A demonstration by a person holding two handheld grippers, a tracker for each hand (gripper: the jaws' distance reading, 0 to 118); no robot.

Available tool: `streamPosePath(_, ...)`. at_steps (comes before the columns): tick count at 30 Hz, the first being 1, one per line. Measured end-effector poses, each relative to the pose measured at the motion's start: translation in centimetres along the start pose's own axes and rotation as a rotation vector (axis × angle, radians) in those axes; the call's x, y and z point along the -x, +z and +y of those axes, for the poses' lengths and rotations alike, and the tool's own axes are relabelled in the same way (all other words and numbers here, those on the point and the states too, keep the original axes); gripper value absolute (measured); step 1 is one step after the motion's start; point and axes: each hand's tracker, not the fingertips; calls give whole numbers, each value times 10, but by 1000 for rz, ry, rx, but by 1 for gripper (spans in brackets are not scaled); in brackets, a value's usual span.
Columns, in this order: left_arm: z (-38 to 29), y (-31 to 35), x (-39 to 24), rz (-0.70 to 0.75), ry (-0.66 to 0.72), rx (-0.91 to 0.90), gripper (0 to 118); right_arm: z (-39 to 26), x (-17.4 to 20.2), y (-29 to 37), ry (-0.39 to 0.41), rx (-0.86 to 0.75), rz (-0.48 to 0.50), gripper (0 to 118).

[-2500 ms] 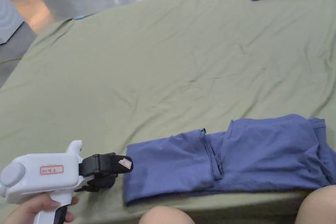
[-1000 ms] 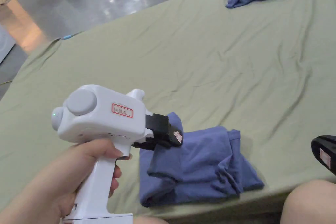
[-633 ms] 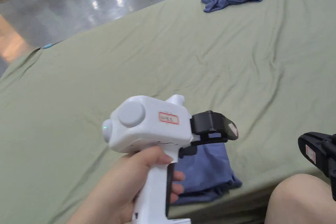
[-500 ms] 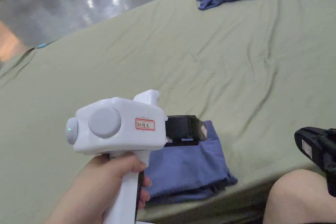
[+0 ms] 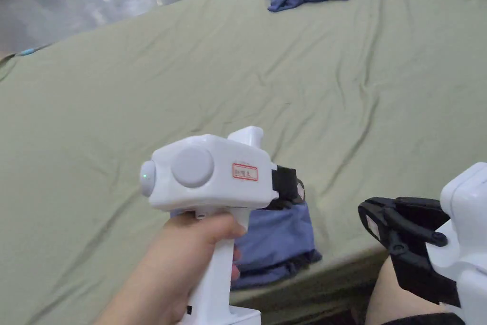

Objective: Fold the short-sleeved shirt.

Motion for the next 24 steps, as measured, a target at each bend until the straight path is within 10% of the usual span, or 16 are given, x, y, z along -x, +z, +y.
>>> streamPosePath(7,-25,148,56,-95,28,-304,0,21,-2,-140,-192,214,212,8)
streamPosePath(15,-95,131,197,-221,277,-130,0,-14,-19,-222,-320,390,121,7)
streamPosePath(18,-111,116,236,-224,386,-215,0,-12,-16,-217,-234,400,124,7)
streamPosePath(20,-113,100,260,-347,564,-244,23,-8,-13,-217,-237,407,118,7)
streamPosePath(22,-107,79,267,-420,592,-183,89,-7,-9,-219,-218,416,106,7)
streamPosePath(24,-98,61,254,-426,526,-152,92,-6,-8,-217,-207,415,100,7)
